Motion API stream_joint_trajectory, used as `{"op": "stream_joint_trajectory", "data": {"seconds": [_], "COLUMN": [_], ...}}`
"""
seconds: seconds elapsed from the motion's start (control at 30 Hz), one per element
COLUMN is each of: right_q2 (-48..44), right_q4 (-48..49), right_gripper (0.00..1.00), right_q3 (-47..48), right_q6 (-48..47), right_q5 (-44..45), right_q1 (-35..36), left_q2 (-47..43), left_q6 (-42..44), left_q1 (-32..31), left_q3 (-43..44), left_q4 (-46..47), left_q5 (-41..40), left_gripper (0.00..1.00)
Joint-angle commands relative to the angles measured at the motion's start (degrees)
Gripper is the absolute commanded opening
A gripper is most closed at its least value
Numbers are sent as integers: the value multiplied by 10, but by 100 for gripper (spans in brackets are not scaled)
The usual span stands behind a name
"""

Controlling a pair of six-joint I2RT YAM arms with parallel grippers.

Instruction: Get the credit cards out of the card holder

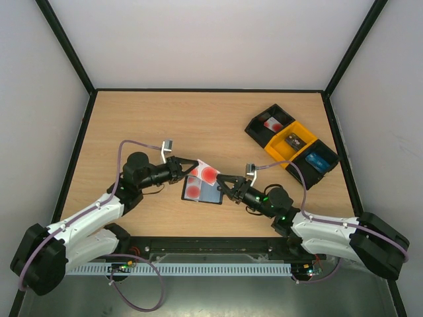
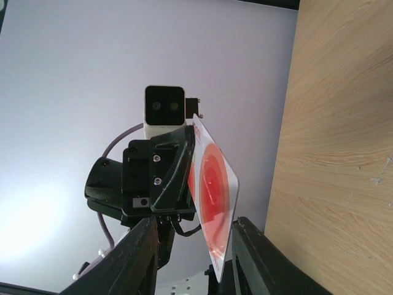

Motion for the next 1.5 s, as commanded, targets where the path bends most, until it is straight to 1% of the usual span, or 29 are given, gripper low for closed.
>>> {"op": "stream_joint_trajectory", "data": {"seconds": [0.0,0.13,0.3,0.5,0.67,0.9,1.03,1.17,1.3,1.37,1.4,1.43,1.47], "right_q2": [7,9,13,35,58,81,94,110,124,125,125,124,122], "right_q4": [35,41,45,49,57,86,105,118,134,136,135,136,134], "right_gripper": [34,33,29,31,34,31,26,18,3,2,2,2,2], "right_q3": [8,3,4,14,22,28,32,39,39,35,33,32,30], "right_q6": [6,10,11,22,30,42,44,48,53,54,54,53,53], "right_q5": [11,9,8,6,2,1,-3,-8,-12,-9,-5,-3,0], "right_q1": [4,4,4,4,4,4,4,3,4,4,4,4,4], "left_q2": [-4,1,1,-3,-15,-22,-22,-21,-21,-24,-27,-31,-35], "left_q6": [-9,-11,-18,-23,-25,-32,-41,-46,-45,-42,-38,-34,-28], "left_q1": [1,0,1,1,1,0,1,1,0,0,0,1,0], "left_q3": [-6,-7,-12,-12,-14,-25,-36,-44,-44,-44,-43,-41,-39], "left_q4": [24,29,44,50,44,56,70,81,82,78,72,62,51], "left_q5": [-35,-38,-39,-36,-45,-44,-46,-46,-45,-46,-49,-53,-56], "left_gripper": [2,2,2,2,2,2,2,2,2,2,3,7,13]}}
